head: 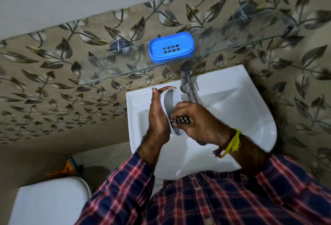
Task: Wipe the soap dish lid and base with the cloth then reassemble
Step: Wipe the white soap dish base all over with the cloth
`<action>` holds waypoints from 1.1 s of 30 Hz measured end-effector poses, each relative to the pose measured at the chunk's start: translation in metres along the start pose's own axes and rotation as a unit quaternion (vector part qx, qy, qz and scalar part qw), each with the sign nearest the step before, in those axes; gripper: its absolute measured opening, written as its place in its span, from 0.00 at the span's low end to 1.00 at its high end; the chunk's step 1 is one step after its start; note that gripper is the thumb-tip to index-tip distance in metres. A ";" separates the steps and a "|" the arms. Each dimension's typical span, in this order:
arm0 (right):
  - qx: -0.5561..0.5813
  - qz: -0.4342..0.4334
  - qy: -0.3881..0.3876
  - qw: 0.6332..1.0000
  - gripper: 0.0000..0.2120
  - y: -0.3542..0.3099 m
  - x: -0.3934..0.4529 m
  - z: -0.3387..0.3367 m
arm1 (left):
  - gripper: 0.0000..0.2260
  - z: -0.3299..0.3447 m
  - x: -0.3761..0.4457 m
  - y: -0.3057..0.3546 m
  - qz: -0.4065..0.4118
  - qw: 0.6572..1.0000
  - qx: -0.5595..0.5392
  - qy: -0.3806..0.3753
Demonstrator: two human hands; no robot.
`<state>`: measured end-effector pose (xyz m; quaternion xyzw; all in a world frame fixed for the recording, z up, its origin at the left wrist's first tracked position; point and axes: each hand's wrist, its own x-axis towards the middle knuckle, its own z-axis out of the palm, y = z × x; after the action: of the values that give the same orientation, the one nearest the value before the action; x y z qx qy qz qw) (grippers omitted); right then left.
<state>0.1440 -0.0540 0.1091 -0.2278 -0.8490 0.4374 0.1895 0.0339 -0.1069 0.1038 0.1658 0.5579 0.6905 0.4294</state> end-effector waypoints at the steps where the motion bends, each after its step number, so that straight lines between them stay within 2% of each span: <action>1: 0.010 0.015 -0.002 1.000 0.05 0.002 -0.001 0.003 | 0.22 0.000 0.002 0.001 -0.006 1.000 -0.003 0.005; 3: 0.092 0.059 0.059 0.992 0.05 -0.002 0.001 0.004 | 0.23 0.003 0.002 0.000 -0.011 1.000 0.008 0.003; 5: 0.101 0.049 0.088 0.990 0.05 -0.008 0.007 0.002 | 0.23 0.004 0.000 -0.005 -0.028 1.000 0.004 0.013; 7: 0.050 0.026 0.020 0.998 0.04 -0.002 0.006 -0.002 | 0.23 0.002 -0.001 -0.007 -0.044 0.999 0.007 0.010; 9: 0.013 0.051 -0.054 0.997 0.04 0.002 -0.001 -0.005 | 0.23 0.001 0.000 -0.004 -0.063 0.998 0.010 0.019; 13: 0.060 0.063 0.017 0.996 0.03 -0.002 0.000 0.000 | 0.27 0.002 0.003 0.003 -0.095 0.995 0.030 -0.006; 16: 0.027 0.033 -0.064 0.997 0.01 0.003 -0.003 0.001 | 0.27 -0.001 0.003 0.006 -0.097 0.994 0.049 -0.007; 18: 0.018 0.045 -0.102 0.994 0.04 0.006 -0.010 0.002 | 0.28 -0.002 0.004 0.007 -0.103 0.992 0.069 -0.005; 20: 0.008 0.053 -0.074 0.996 0.09 0.008 -0.012 0.004 | 0.30 0.000 0.005 0.008 -0.121 0.991 0.056 0.012; 22: -0.007 0.046 -0.016 0.999 0.10 0.005 -0.013 0.010 | 0.33 0.002 0.010 0.009 -0.146 0.988 0.057 0.014; 24: 0.035 0.058 0.044 0.997 0.10 0.003 -0.012 0.015 | 0.33 0.000 0.015 0.016 -0.135 0.989 0.063 0.004; 26: 0.165 0.134 0.098 0.972 0.08 -0.001 -0.008 0.009 | 0.28 -0.006 0.013 0.016 -0.055 0.994 0.090 -0.010; 27: 0.250 0.185 0.118 0.943 0.07 -0.002 -0.006 0.002 | 0.26 -0.010 0.008 0.012 0.023 0.991 0.129 -0.027; 29: 0.403 0.250 0.102 0.874 0.09 -0.006 -0.003 -0.012 | 0.25 -0.017 -0.005 -0.011 0.173 0.951 0.243 -0.084; 30: 0.449 0.262 0.083 0.850 0.10 -0.009 -0.003 -0.016 | 0.25 -0.018 -0.009 -0.024 0.212 0.934 0.269 -0.105; 31: 0.482 0.265 0.066 0.832 0.09 -0.012 -0.003 -0.017 | 0.26 -0.016 -0.011 -0.032 0.225 0.931 0.268 -0.108; 33: 0.524 0.265 0.054 0.808 0.06 -0.015 -0.001 -0.013 | 0.27 -0.008 -0.010 -0.033 0.223 0.943 0.229 -0.088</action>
<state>0.1482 -0.0542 0.1287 -0.3331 -0.3863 0.8359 0.2027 0.0480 -0.1195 0.0737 0.4404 0.6099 0.6046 0.2618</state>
